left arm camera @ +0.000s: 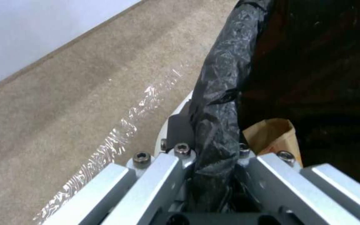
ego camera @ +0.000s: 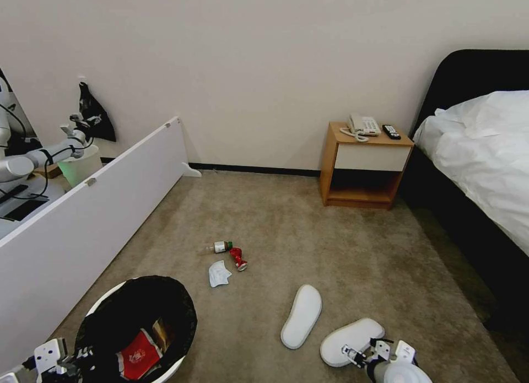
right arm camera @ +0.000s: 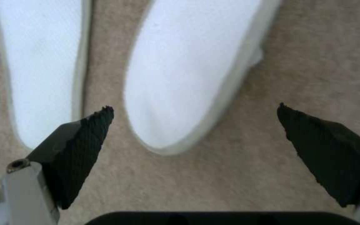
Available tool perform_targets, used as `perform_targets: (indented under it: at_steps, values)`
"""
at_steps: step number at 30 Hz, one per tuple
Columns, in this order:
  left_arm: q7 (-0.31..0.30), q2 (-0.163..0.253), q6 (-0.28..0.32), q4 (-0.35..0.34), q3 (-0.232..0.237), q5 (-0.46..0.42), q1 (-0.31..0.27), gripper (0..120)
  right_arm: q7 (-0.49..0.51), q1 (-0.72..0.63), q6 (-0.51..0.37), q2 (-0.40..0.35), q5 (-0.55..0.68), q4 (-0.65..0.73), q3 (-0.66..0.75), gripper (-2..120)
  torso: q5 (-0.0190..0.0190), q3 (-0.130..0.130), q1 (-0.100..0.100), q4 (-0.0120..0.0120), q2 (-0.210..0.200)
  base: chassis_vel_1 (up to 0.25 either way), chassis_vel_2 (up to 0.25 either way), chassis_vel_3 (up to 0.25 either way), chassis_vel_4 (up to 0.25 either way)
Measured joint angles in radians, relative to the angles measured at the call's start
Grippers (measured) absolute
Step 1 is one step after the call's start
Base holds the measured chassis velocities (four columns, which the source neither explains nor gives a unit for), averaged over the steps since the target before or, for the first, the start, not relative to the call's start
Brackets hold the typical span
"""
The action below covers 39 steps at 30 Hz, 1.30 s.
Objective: Pick up the trash bin and place the garbage on the floor into it.
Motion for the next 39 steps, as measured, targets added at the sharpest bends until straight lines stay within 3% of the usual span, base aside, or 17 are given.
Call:
perform_targets:
  at_steps: [39]
  values:
    - [0.004, -0.007, 0.0, -0.004, 0.004, 0.0, 0.004, 2, -0.036, 0.091, 0.024, 0.031, -0.052, -0.104, 0.006, 100, 0.0001, 0.0, 0.0, 0.0, 0.0, 0.0, 0.0, 0.0, 0.0]
